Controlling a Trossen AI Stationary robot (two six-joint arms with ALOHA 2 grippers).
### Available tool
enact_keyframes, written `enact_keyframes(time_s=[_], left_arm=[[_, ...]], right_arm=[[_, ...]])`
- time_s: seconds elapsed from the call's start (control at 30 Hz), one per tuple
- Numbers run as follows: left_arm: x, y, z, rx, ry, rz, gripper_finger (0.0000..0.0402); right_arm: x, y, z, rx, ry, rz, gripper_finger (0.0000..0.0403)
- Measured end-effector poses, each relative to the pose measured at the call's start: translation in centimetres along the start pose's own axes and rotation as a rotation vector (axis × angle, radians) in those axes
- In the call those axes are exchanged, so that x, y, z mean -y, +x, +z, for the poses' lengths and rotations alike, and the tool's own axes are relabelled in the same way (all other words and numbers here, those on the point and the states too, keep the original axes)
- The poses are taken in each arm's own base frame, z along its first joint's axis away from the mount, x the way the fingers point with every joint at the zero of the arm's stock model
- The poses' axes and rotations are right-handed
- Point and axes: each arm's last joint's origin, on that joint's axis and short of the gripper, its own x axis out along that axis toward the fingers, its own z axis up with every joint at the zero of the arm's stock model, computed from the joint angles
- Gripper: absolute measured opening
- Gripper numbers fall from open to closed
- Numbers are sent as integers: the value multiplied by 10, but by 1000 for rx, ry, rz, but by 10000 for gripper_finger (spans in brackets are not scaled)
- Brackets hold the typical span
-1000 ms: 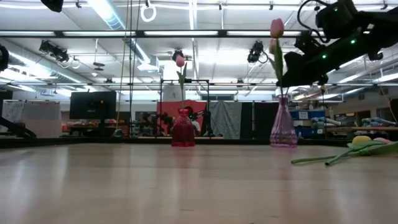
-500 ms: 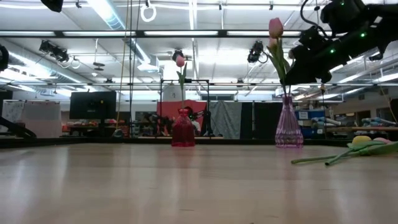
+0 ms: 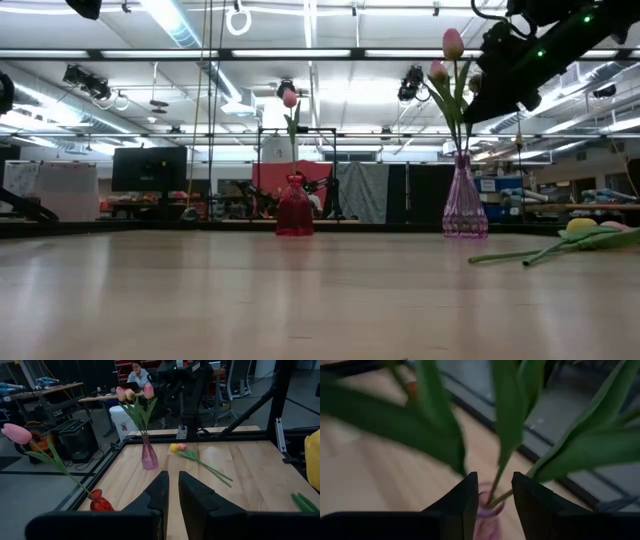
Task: Sort flowers into vase by color
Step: Put the yellow tulip into the blue vase
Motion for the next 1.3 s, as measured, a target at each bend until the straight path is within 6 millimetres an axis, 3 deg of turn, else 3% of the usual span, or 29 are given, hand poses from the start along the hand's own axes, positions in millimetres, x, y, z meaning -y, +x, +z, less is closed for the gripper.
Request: enact_keyframes(time_s=[0.33,0.63,0.77,0.9,1.0,1.3], left_arm=[[0,0,0,0,-2,-3,46],[0,0,0,0,-4,-4,46],[0,0,0,1,-5,-4,46],[2,1,0,-5,0,-23,46],[4,2,0,-11,8,-29,46],[14,6,-1,-48,35,-145,46]], right_arm=[[-17,-20,-10,-282,209,174,99],[-54,-19,-39,-620,405,124,99],[-71,-13,-54,-777,503,29,98],[-74,-9,-71,-929,519,-179,98],[-73,-7,-78,-985,551,-314,98],[-81,2,-89,-1083,632,-452,98]])
